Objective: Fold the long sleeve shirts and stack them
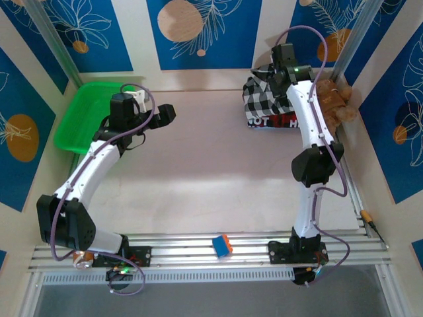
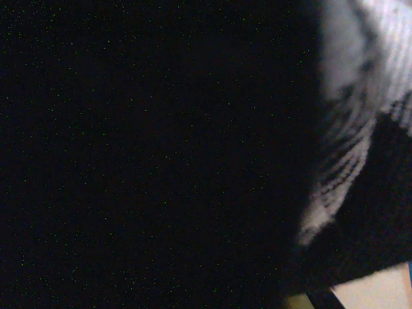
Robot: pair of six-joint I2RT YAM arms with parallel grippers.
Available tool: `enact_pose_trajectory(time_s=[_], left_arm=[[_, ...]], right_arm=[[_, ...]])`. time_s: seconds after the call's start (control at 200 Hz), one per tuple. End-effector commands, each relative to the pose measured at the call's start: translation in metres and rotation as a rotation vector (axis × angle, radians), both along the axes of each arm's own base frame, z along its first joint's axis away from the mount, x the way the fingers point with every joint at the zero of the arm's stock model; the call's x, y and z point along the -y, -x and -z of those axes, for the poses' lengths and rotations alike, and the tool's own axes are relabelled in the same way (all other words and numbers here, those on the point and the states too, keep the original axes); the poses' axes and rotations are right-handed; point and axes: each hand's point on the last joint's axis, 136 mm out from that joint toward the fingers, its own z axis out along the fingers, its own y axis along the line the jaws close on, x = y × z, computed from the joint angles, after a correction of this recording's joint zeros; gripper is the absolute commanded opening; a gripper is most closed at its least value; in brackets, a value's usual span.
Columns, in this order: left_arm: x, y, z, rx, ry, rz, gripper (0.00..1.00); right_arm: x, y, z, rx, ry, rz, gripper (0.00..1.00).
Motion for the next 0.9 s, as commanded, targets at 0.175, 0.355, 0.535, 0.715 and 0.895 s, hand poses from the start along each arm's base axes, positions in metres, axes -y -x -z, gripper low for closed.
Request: enact_pose_trajectory(time_s=[0.175, 0.355, 0.535, 0.715, 0.895], left_arm=[[-0.013, 0.007, -0.006, 0.011, -0.044, -0.014, 1.00], [-0.018, 0.013, -0.007, 0.000, -0.066, -0.016, 1.00], [-0.024, 0.020, -0.009, -0.010, -0.080, -0.027, 1.00], [-0.029, 0.030, -0.009, -0.036, -0.099, -0.027, 1.00], [-0.044, 0.043, -0.010, -0.059, -0.111, -0.077, 1.00]], right_arm=[[0.016, -0.021, 0.015, 0.019, -0.005, 0.025, 0.00], [0.032, -0.033, 0.031, 0.006, -0.002, 0.055, 0.00], [0.050, -0.045, 0.049, -0.007, 0.008, 0.090, 0.00], [0.083, -0.067, 0.087, -0.017, 0.011, 0.149, 0.13], [0.102, -0.054, 0.066, 0.026, -0.159, 0.291, 0.81]])
